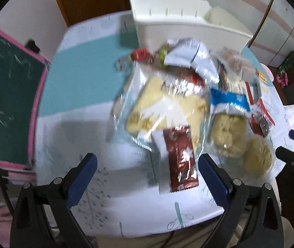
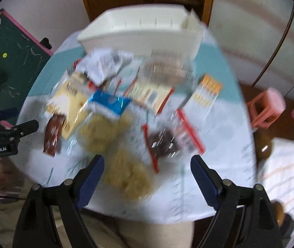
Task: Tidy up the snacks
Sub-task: 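Grasp the brown sachet with the left gripper while the right grasps a yellow snack bag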
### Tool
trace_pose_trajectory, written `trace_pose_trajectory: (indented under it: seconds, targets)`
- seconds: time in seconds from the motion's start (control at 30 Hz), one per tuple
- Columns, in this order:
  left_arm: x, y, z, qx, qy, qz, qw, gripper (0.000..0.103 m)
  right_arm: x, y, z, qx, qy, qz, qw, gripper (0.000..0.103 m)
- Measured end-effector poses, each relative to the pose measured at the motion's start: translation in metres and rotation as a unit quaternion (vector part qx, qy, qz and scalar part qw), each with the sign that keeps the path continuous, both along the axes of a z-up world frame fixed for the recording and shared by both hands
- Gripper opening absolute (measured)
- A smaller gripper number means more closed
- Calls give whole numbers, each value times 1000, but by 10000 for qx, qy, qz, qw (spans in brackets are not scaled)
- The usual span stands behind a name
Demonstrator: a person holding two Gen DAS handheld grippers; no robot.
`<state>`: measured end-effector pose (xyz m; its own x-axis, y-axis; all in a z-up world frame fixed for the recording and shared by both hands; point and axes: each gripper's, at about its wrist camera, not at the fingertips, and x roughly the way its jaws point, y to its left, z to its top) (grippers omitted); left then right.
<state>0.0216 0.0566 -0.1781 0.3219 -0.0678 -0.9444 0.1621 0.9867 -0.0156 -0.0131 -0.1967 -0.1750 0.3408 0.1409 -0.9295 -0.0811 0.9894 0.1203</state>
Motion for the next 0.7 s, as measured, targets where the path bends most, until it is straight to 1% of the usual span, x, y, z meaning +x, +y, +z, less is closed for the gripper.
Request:
trace_pose_trajectory:
  seconds: [0.13, 0.23, 0.37, 0.5, 0.57, 0.7]
  targets:
    - [2, 7, -21, -287, 411, 77, 9987, 98, -2, -5, -17, 226, 292, 6, 9993, 86]
    - [2, 6, -31, -397, 603, 97, 9973, 98, -2, 0, -21, 341, 401, 205, 9984, 86]
    - [3, -4, -40, -337, 661, -57, 9972, 98, -1, 11, -26, 260, 427, 498, 9975, 86]
    - [5, -16, -43, -241, 619, -170, 9976, 98, 2, 25, -33, 88, 457, 743, 9961, 86]
    - [8, -20, -44, -232, 630, -147, 9976, 98, 4, 33, -36, -31, 439, 847, 9954, 86]
    - [16, -22, -45, -362, 770, -18, 9964, 98, 5, 51, -41, -202, 426, 1129, 9925, 86]
